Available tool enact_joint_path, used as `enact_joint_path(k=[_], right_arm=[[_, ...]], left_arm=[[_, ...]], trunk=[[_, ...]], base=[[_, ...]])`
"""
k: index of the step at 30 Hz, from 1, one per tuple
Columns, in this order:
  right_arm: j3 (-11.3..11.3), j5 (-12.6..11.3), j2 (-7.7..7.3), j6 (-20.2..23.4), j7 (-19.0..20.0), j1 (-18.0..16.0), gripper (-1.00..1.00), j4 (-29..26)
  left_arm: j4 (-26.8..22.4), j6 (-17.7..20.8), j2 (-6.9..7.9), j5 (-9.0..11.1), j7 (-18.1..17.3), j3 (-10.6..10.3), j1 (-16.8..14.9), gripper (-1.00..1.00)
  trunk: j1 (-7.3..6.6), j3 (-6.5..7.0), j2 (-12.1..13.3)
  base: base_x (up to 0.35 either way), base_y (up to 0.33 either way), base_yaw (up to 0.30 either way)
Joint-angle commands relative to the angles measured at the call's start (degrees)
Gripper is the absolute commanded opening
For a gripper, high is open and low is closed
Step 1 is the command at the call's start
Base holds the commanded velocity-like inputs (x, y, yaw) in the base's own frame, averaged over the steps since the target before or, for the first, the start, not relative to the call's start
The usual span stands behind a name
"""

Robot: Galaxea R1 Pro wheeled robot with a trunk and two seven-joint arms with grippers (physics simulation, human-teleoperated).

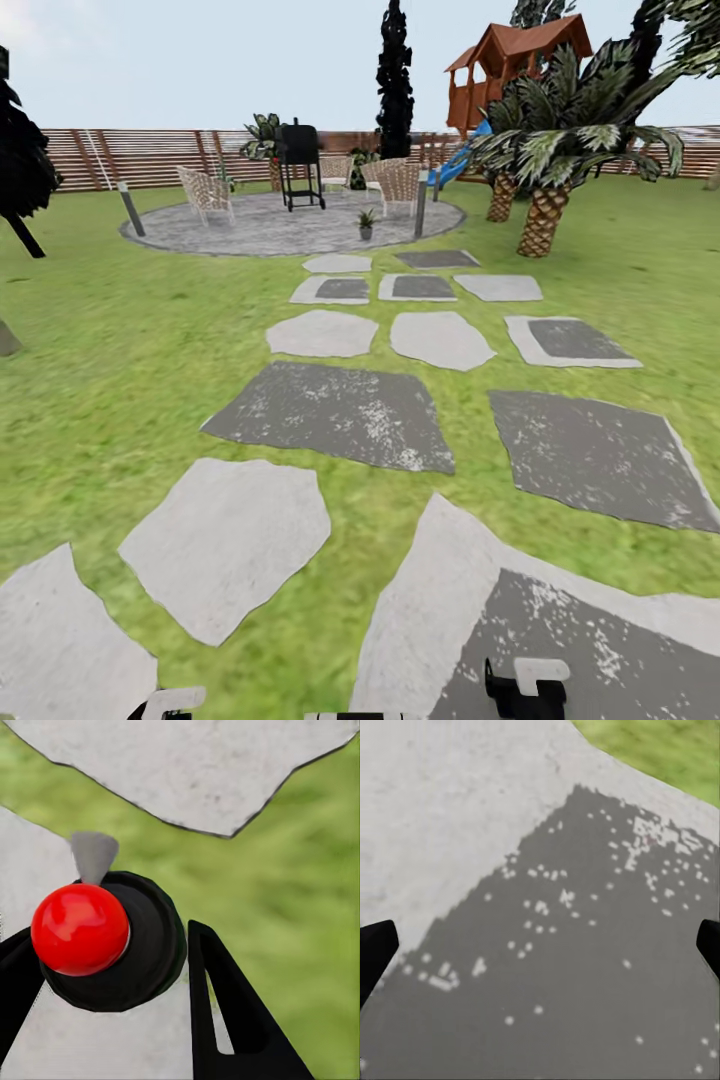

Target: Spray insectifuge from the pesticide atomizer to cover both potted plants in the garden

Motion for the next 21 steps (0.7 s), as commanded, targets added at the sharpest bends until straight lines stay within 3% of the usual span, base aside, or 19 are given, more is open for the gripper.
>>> enact_joint_path(k=[1, 5, 21], right_arm=[[-0.05, 0.61, 0.0, -0.02, -0.45, -0.01, 1.0, 0.03], [-0.05, 0.61, 0.0, -0.02, -0.4, -0.01, 1.0, 0.03], [-0.05, 0.78, -0.34, -0.02, -0.28, -0.01, 1.0, 0.03]], left_arm=[[0.07, -0.21, -0.04, -0.64, 0.22, 0.27, -0.05, -1.0], [0.07, -0.21, -0.05, -0.65, 0.22, 0.25, -0.05, -1.0], [0.07, -0.21, -0.05, -0.65, 0.22, 0.25, -0.05, -1.0]], trunk=[[0.02, -0.04, -0.01], [0.02, -0.04, -0.01], [0.02, -0.04, -0.01]], base=[[0.341, -0.089, 0.27], [0.341, -0.1, 0.125], [0.341, -0.126, 0.003]])
